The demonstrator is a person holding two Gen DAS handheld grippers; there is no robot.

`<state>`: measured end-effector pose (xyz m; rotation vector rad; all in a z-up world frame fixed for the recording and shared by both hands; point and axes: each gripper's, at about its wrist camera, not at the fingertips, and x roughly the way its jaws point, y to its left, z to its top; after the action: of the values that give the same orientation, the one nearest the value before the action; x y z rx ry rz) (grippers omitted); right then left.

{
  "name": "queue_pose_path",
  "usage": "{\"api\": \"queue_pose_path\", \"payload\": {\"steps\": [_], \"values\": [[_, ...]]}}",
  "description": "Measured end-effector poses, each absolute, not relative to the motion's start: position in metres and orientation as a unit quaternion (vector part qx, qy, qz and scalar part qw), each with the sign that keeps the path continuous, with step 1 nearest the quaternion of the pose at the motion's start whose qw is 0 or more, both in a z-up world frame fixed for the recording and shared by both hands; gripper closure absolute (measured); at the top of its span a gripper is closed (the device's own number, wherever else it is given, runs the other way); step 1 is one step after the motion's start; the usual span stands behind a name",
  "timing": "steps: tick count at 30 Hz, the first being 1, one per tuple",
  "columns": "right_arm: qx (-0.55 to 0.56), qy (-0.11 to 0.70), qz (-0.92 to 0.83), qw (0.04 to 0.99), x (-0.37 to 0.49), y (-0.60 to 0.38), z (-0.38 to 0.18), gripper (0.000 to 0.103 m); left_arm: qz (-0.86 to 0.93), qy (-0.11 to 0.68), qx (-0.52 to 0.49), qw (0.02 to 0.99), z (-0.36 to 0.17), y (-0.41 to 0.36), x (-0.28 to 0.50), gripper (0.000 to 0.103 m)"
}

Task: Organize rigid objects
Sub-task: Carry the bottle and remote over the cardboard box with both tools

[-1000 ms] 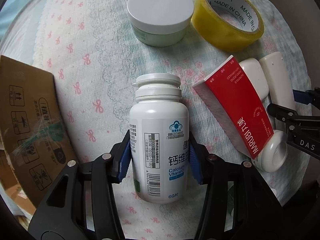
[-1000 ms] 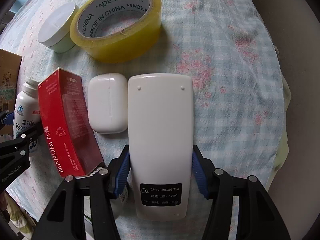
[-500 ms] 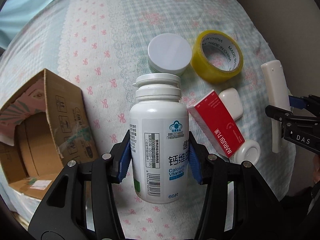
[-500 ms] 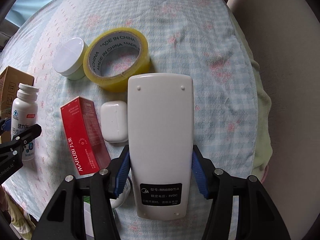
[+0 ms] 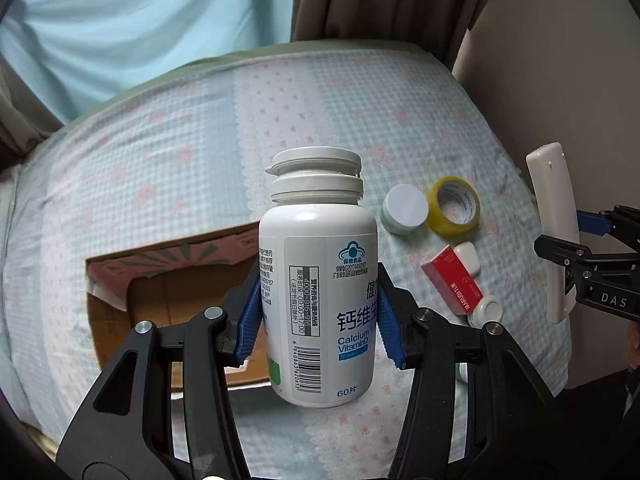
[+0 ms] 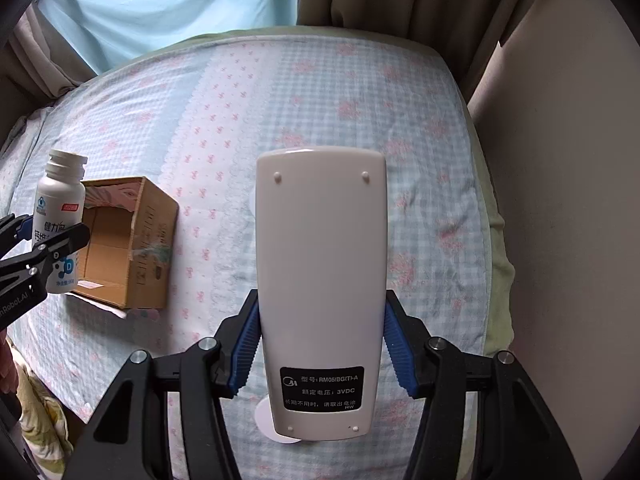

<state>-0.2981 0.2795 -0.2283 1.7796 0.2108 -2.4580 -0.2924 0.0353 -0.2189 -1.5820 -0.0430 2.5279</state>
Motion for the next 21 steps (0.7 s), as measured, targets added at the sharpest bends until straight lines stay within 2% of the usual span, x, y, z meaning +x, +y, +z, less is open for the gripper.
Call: {"api": "queue_pose_path", "payload": {"steps": [5, 10, 15, 21], "values": [[0.569, 0.048, -0.816, 0.082, -0.293, 0.205, -0.196, 0.050, 0.857, 0.000, -0.509, 0.080, -0.194, -0.034, -0.279, 0.057], [0.556, 0.038, -0.823, 0.111, -0.291, 0.128, -0.184, 0.050, 0.859, 0.033, -0.506, 0.077, -0.197, -0.096, -0.264, 0.057], [0.550, 0.048, -0.823, 0.134, -0.297, 0.064, -0.192, 0.050, 0.850, 0.050, -0.519, 0.075, -0.223, -0.147, -0.260, 0.057], [0.560, 0.075, -0.808, 0.164, -0.312, 0.008, -0.227, 0.050, 0.832, 0.075, -0.543, 0.082, -0.277, -0.176, -0.266, 0.057]]}}
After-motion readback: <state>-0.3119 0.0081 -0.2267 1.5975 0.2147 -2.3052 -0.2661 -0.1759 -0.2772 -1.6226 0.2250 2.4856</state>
